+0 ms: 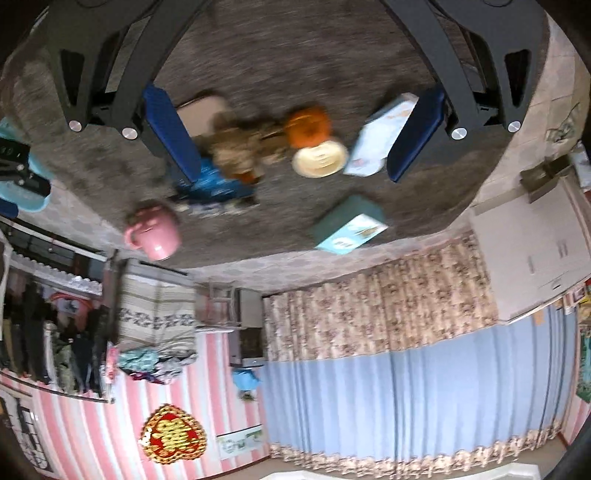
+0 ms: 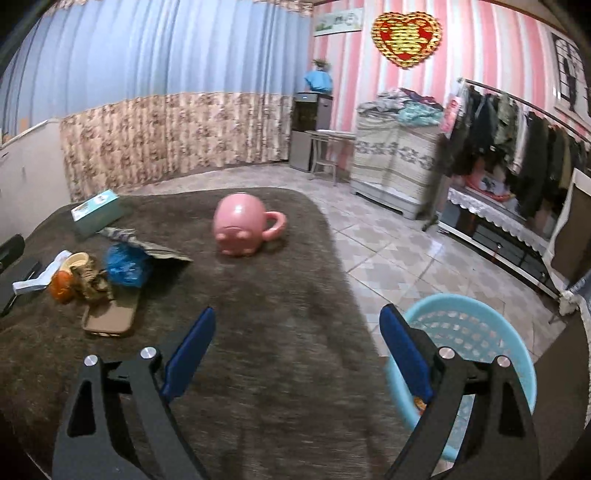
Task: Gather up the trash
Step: 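Move both tools back over the trash on the rug, then grasp the orange peel beside the cream bowl with the left gripper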
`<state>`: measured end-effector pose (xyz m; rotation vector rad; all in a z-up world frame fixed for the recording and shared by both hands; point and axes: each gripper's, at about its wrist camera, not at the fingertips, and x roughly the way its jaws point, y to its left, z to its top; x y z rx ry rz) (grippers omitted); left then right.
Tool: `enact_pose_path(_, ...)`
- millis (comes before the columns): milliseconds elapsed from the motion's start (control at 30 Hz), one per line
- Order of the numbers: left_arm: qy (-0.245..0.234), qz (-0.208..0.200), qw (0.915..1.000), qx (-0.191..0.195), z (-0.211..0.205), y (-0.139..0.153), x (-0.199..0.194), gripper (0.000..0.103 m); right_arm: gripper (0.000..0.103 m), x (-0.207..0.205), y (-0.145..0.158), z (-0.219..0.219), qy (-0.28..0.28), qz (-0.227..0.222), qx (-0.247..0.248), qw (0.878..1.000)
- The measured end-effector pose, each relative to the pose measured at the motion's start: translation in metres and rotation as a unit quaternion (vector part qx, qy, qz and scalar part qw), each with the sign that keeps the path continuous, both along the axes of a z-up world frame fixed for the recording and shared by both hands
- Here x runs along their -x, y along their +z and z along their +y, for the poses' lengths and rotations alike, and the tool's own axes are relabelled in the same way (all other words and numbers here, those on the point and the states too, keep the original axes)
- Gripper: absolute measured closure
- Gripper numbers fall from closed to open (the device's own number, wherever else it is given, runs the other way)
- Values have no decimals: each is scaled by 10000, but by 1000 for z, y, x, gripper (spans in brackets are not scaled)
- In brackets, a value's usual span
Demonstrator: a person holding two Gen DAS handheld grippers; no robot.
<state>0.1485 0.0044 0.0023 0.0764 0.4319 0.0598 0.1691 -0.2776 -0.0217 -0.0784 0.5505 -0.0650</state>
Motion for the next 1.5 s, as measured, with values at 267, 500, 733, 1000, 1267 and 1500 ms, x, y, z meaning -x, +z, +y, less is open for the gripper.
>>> enact_pose_path(267,625,245,9977,30,61,-17,3,5,14,-7,-5,42,375,97,61,9992)
enact_pose_path(500,627,670,9952,348,89,-40,1,5,14,-17,-11,65,508,211,31,9985)
enact_pose_path(733,438,823,9941,562,81,-47,-17,5,14,-30,-23,76,549,389,57,9977)
enact_pose_path(1000,59,1402,9872,756,55,-68,-58,5,14,-41,-28,67,354,488,-14,9982)
enact_pose_path(1267,-117,1774,9827,527,34,-85,-87,10,14,-54,-36,67,297,647,-176,9973)
enact_pose_path(1500,-489,1959,9775,613,29,-91,-94,64,14,-56,-42,87,464,746,-108,9961)
